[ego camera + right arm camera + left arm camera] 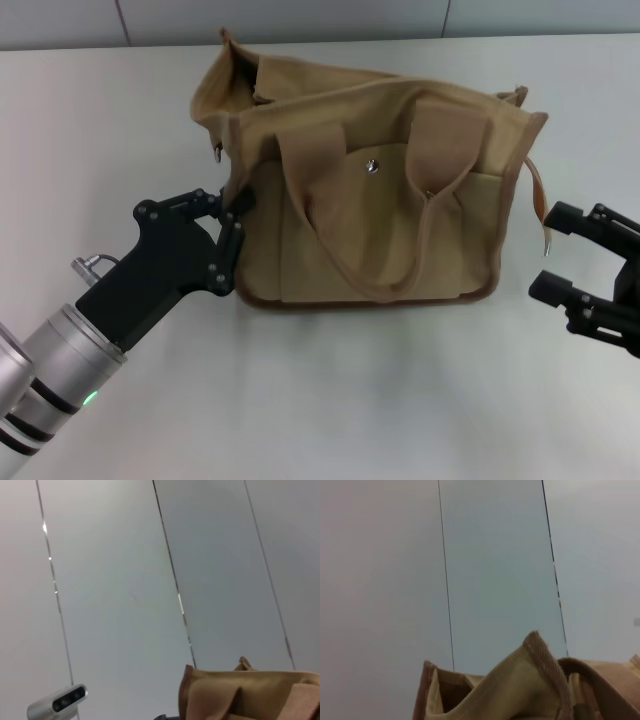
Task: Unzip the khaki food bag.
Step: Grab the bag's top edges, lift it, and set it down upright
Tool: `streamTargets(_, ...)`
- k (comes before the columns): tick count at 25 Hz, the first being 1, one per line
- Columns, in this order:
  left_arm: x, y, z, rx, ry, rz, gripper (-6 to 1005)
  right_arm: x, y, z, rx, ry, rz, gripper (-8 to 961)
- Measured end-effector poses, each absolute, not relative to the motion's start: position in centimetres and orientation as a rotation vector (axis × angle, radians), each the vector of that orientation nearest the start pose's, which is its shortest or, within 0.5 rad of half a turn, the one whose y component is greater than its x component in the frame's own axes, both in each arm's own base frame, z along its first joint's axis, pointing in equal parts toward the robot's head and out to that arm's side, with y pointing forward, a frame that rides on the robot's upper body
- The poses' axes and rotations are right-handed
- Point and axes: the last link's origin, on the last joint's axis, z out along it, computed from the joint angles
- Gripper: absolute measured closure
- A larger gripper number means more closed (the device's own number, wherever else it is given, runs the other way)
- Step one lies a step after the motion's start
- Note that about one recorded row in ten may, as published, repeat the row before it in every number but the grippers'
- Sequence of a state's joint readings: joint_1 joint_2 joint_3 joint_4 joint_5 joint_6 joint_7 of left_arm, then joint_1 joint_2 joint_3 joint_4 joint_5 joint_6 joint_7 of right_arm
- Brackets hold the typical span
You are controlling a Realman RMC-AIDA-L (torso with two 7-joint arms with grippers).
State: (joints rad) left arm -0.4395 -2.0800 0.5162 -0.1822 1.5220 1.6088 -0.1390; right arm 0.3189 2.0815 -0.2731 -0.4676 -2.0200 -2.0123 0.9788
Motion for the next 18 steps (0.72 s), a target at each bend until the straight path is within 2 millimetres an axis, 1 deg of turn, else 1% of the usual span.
streamTargets(4, -27.0, 25.2, -6.6, -2.079, -0.189, -1.034, 949, 30.0, 22.2, 2.7, -2.421, 0.434, 1.266, 143)
streamTargets(5, -26.7, 25.3, -6.4, -2.070, -0.175, -1.051, 949, 30.2, 22.1, 3.1, -2.382, 0.431, 1.276, 143)
streamTargets(6, -26.5, 25.4, -6.1, -2.063, -0.156, -1.069, 949, 30.2, 22.1, 3.1, -2.382, 0.431, 1.276, 143)
streamTargets(7, -26.4, 25.4, -5.9, -2.058, -0.144, -1.082, 948, 30.2, 22.1, 3.3, -2.355, 0.429, 1.287, 143)
streamTargets(8, -25.9, 25.8, -5.1, -2.040, -0.096, -1.123, 948, 30.3, 22.0, 3.7, -2.276, 0.418, 1.321, 144)
streamTargets(9, -25.9, 25.8, -5.1, -2.040, -0.096, -1.123, 948, 30.3, 22.0, 3.7, -2.276, 0.418, 1.321, 144)
streamTargets(10, -25.6, 26.2, -4.3, -2.028, -0.055, -1.157, 948, 30.4, 21.9, 4.0, -2.177, 0.398, 1.360, 144)
streamTargets(11, -25.6, 26.2, -4.3, -2.028, -0.055, -1.157, 948, 30.4, 21.9, 4.0, -2.177, 0.398, 1.360, 144)
streamTargets(13, -25.3, 26.7, -3.2, -2.017, -0.001, -1.196, 947, 30.4, 21.9, 4.5, -2.046, 0.374, 1.404, 144)
streamTargets(14, -25.1, 27.0, -2.5, -2.012, 0.033, -1.221, 947, 30.5, 21.9, 4.7, -1.971, 0.363, 1.426, 144)
streamTargets(15, -24.7, 27.4, -1.5, -2.009, 0.083, -1.254, 946, 30.4, 22.0, 4.8, -1.832, 0.343, 1.461, 144)
streamTargets(16, -24.7, 27.4, -1.5, -2.009, 0.083, -1.254, 946, 30.4, 22.0, 4.8, -1.832, 0.343, 1.461, 143)
streamTargets(18, -24.4, 28.0, -0.6, -2.014, 0.122, -1.274, 945, 30.0, 22.5, 4.4, -1.742, 0.334, 1.488, 143)
